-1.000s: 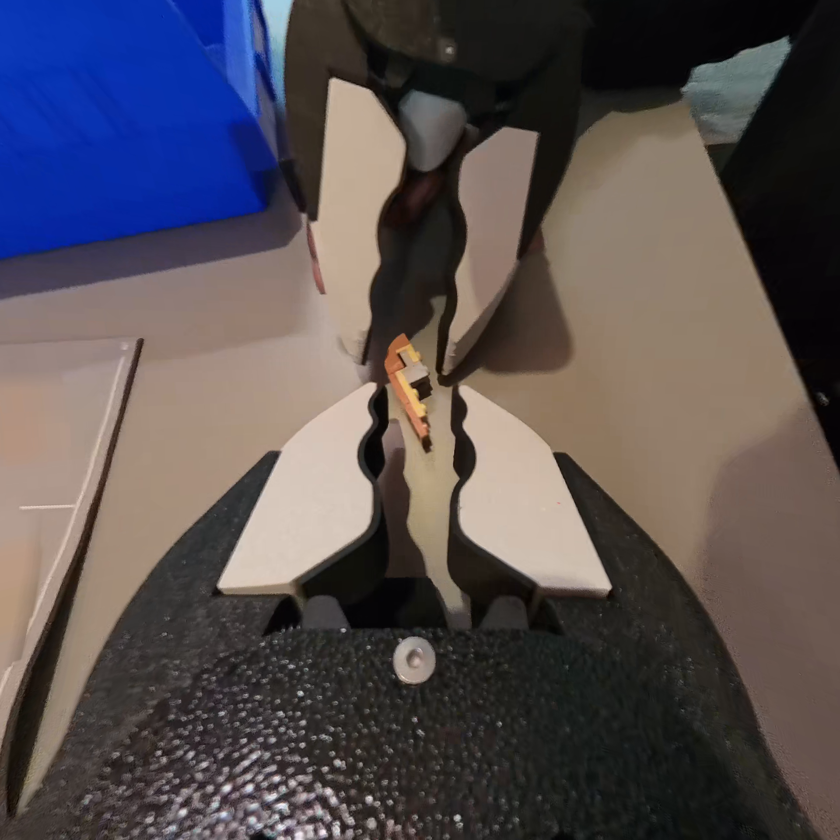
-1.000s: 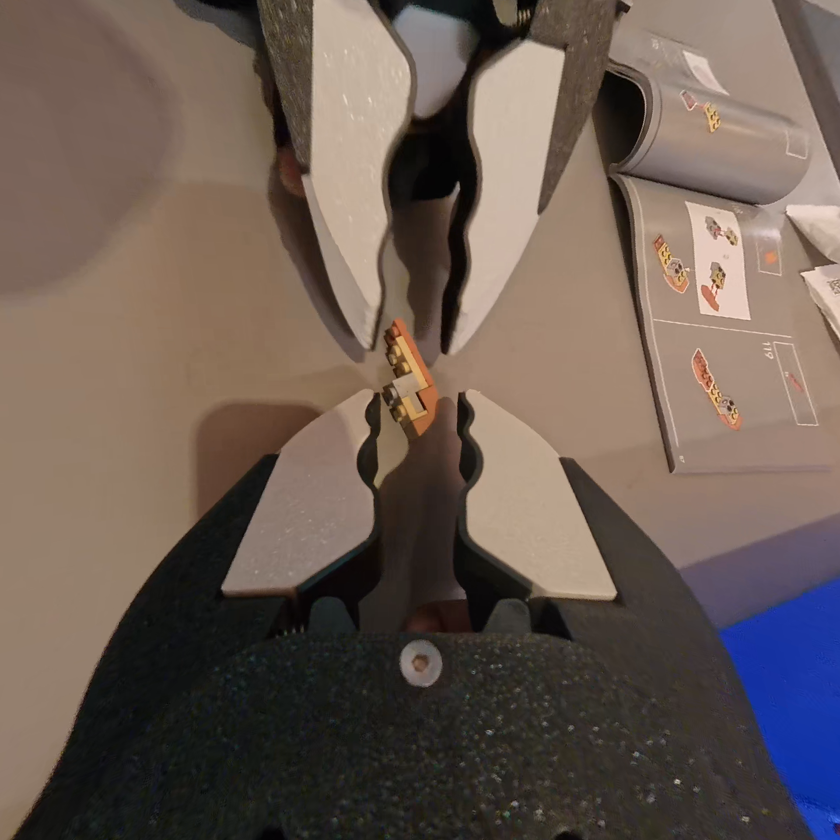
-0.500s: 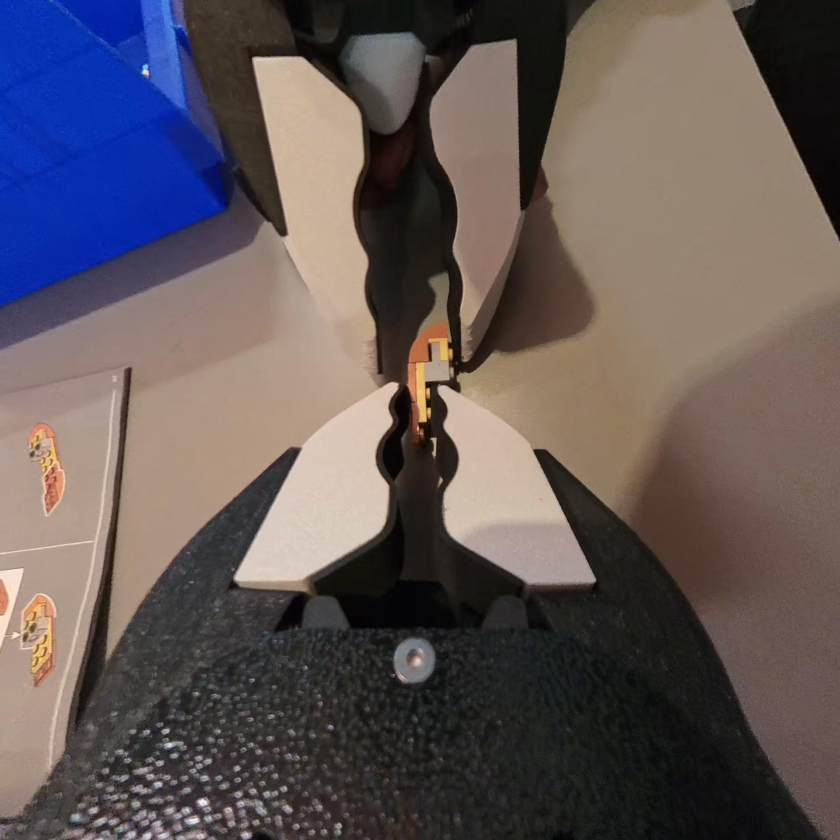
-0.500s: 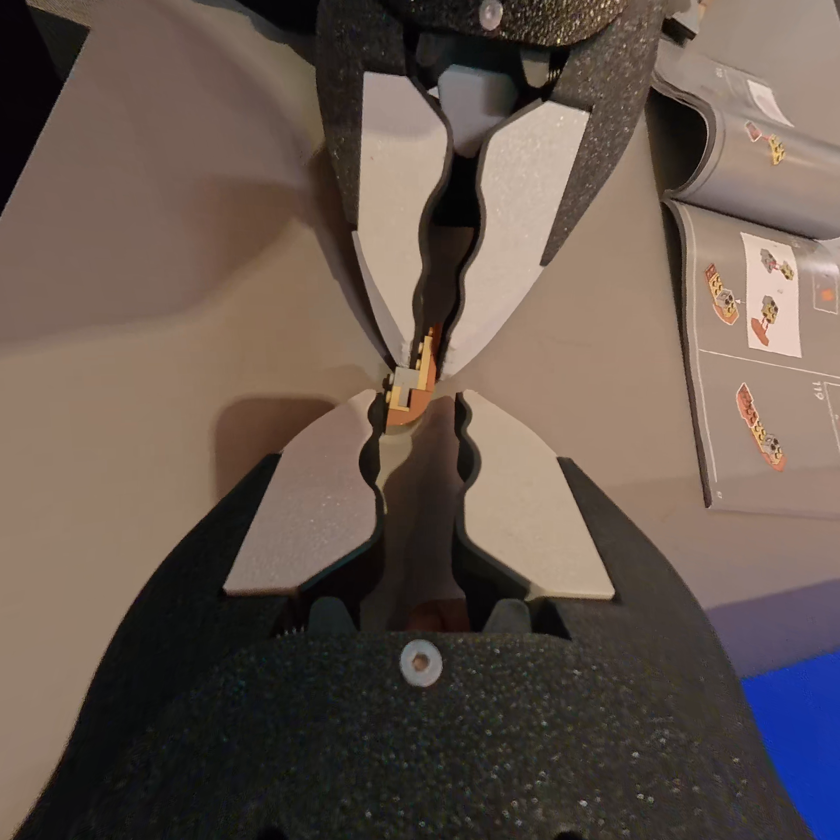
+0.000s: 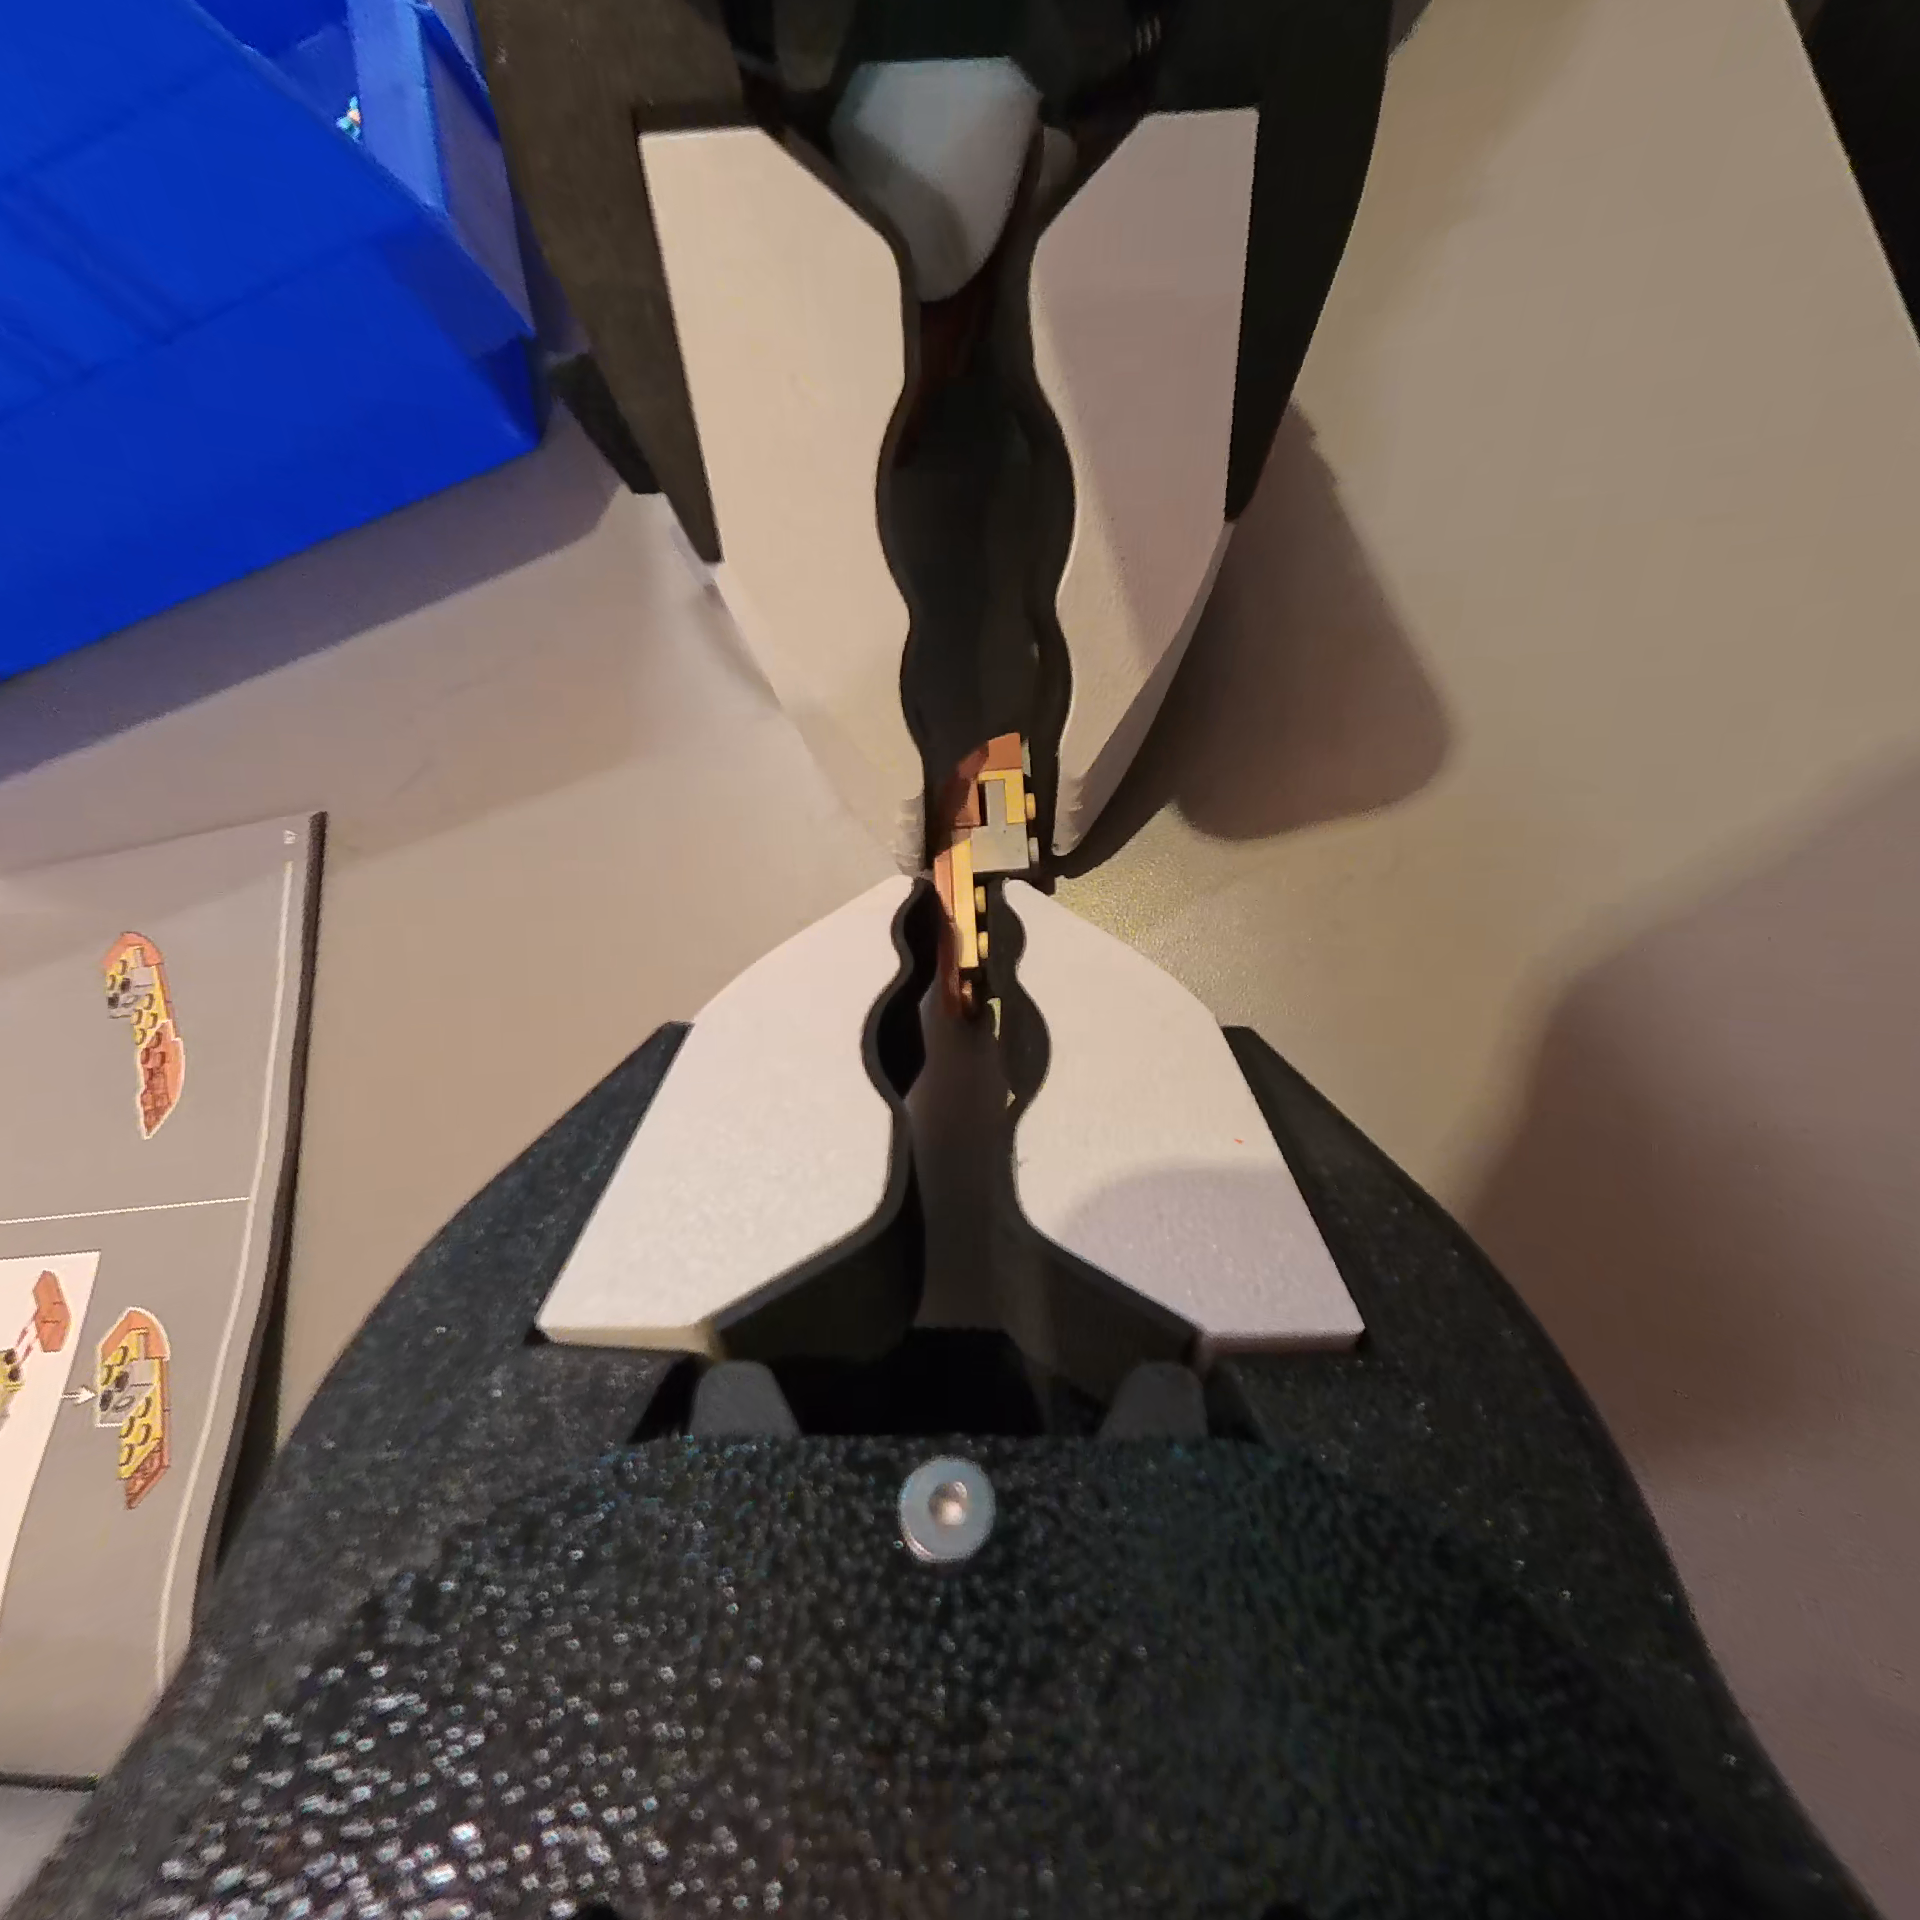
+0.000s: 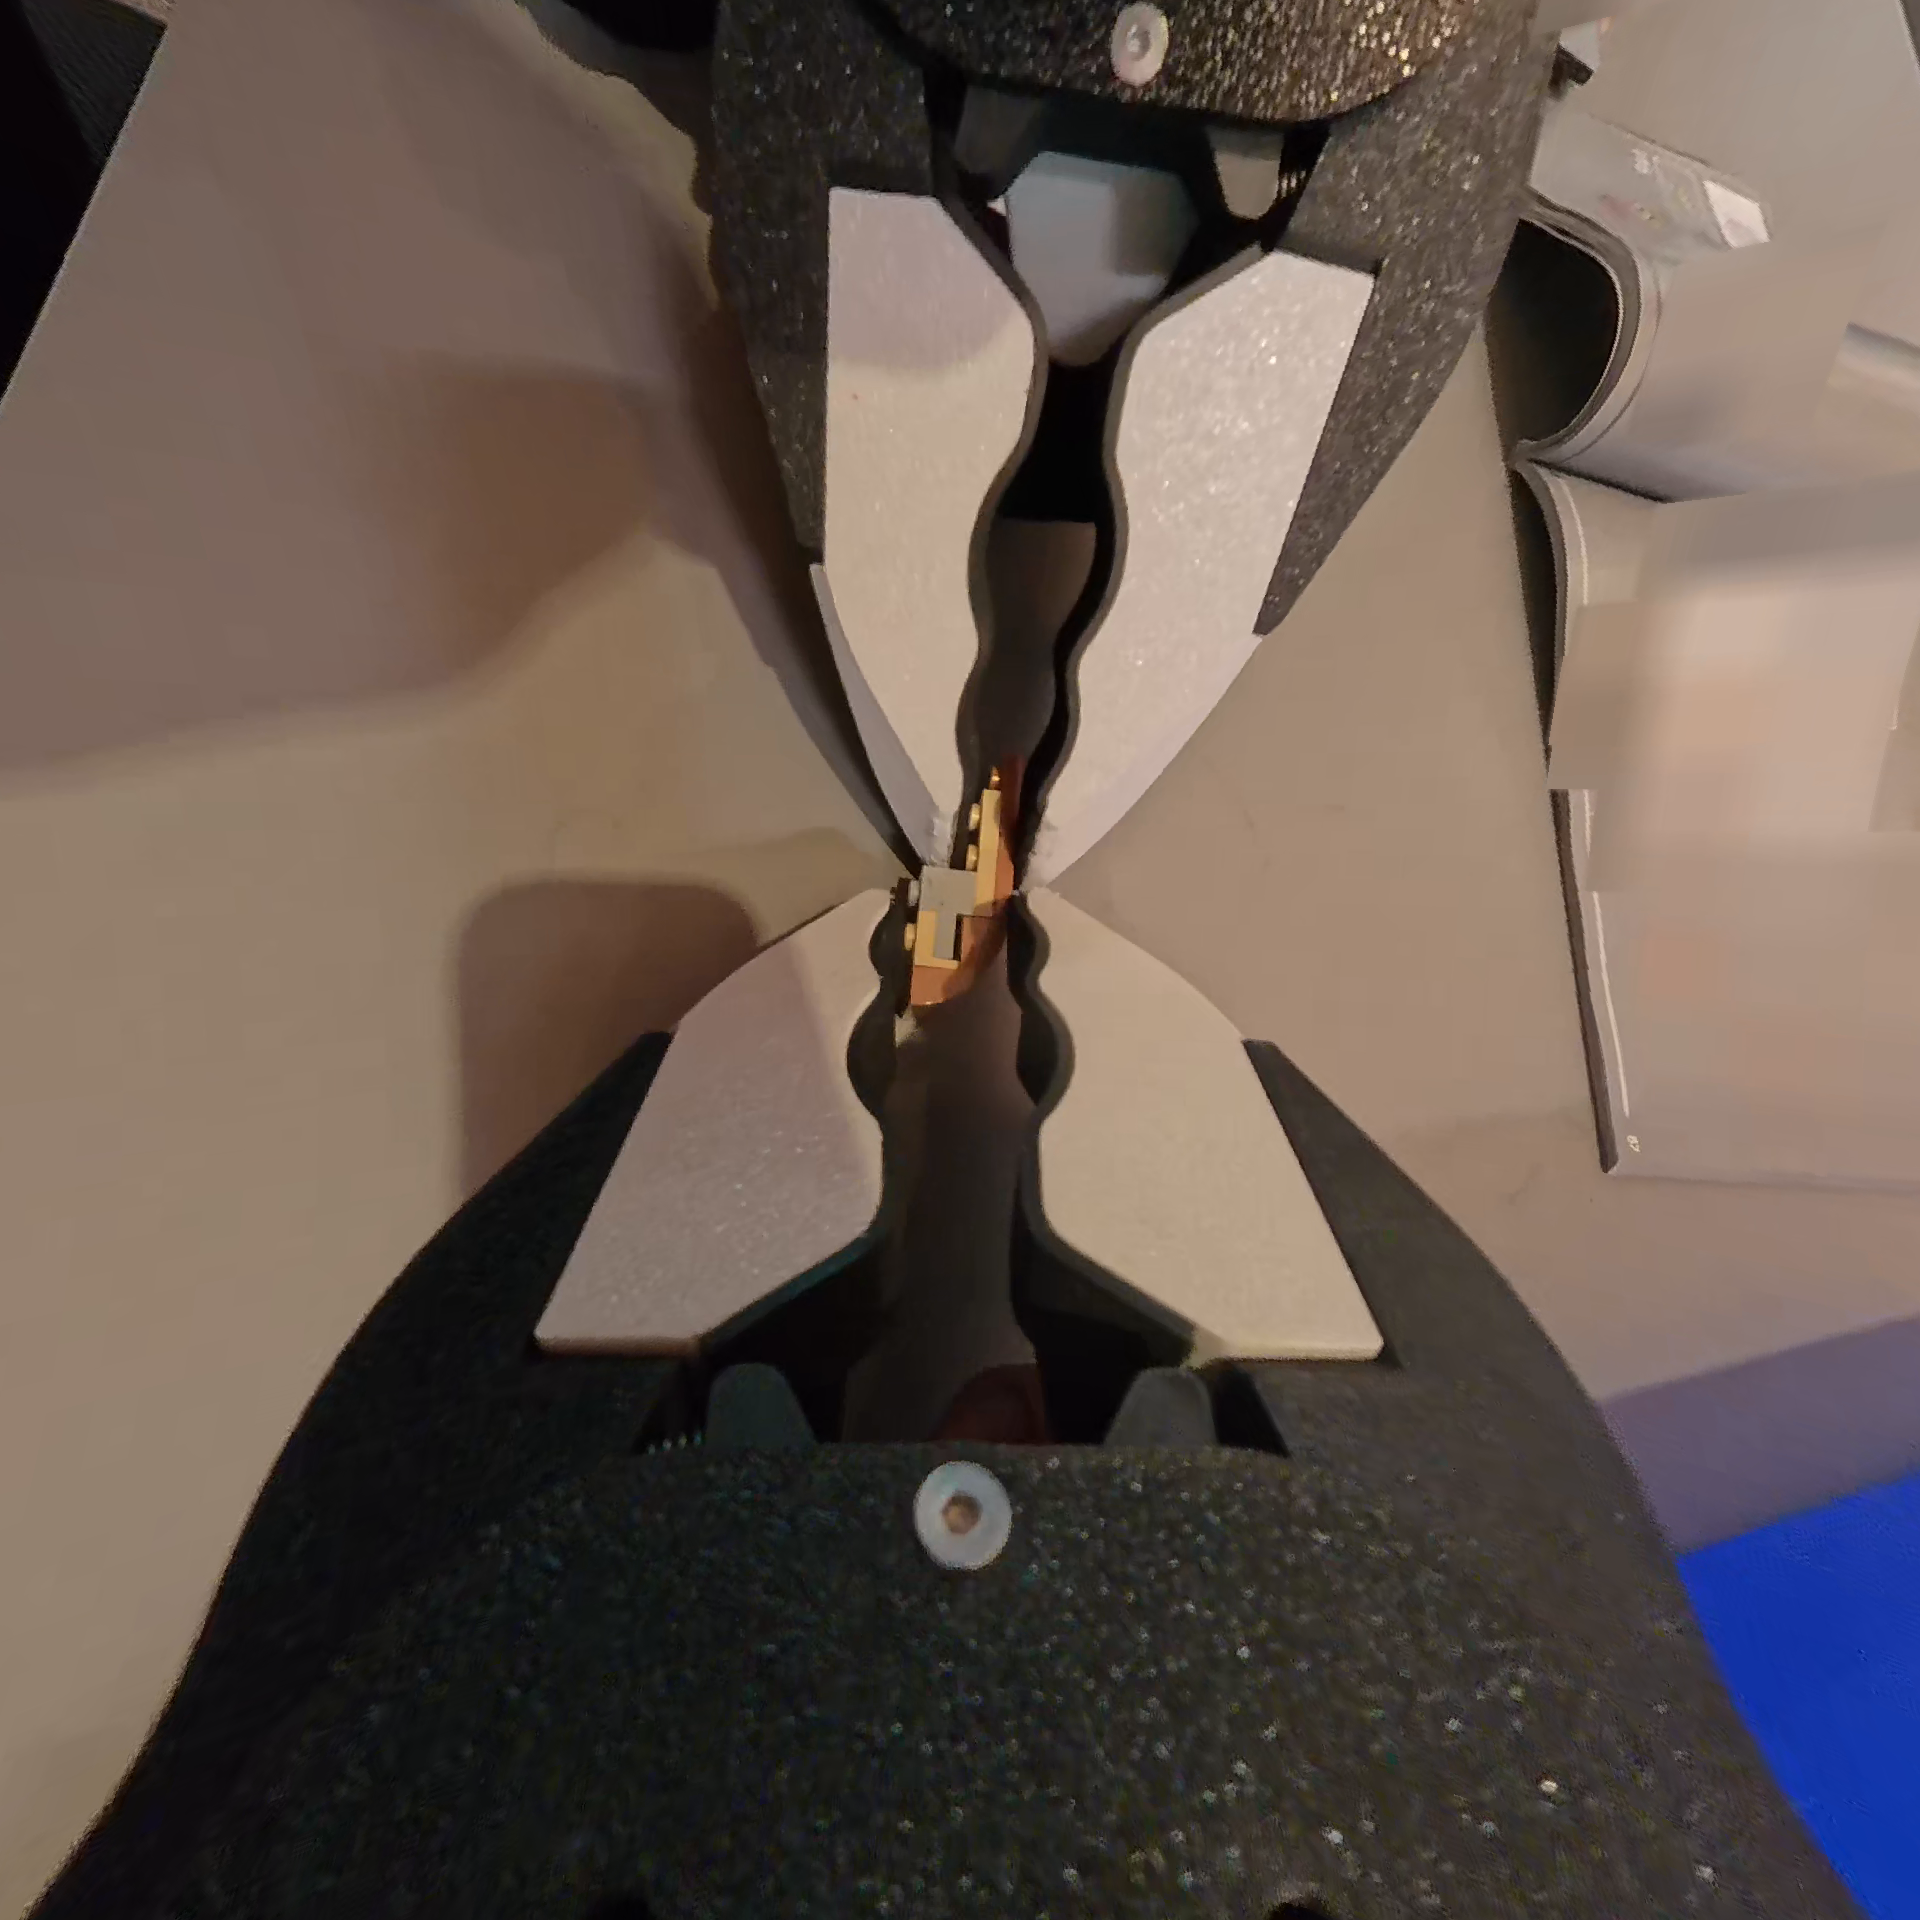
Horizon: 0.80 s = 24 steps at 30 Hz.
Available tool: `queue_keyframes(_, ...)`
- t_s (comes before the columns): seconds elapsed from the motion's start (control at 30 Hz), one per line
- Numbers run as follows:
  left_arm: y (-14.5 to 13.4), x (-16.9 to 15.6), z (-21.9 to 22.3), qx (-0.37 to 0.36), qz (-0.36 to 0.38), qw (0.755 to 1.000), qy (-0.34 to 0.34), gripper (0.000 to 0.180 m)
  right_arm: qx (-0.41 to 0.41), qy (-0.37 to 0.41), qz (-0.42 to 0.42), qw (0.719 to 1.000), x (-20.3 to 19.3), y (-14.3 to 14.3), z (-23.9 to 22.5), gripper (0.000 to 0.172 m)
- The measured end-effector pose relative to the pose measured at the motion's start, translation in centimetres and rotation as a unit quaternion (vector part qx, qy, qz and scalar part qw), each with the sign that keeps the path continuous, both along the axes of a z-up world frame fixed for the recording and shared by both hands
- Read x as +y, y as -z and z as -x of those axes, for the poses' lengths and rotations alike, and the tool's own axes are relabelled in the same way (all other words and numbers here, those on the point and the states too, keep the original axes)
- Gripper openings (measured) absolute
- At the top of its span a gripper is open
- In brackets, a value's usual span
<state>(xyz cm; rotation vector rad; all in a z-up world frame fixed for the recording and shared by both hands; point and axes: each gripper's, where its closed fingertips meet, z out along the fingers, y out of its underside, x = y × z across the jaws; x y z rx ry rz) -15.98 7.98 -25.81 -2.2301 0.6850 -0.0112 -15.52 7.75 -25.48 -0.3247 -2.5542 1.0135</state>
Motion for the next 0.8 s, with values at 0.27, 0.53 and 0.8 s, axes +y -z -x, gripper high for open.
queue_keyframes(0.27, 0.0, -0.1, -0.1, 0.003, 0.000, 1.000, 0.001, 0.009, -0.005, 0.003, 0.000, 1.000, -0.1, 0.0, -0.1, 0.018)
queue_keyframes(0.53, 0.0, -0.1, 0.0, -0.019, -0.001, 1.000, -0.004, 0.009, -0.016, 0.011, 0.018, 1.000, -0.1, 0.0, 0.0, 0.019)
queue_keyframes(0.8, 0.0, -0.1, 0.2, -0.038, 0.004, 0.999, -0.016, 0.009, -0.048, 0.033, 0.010, 0.998, 1.4, 0.4, -0.2, 0.031)
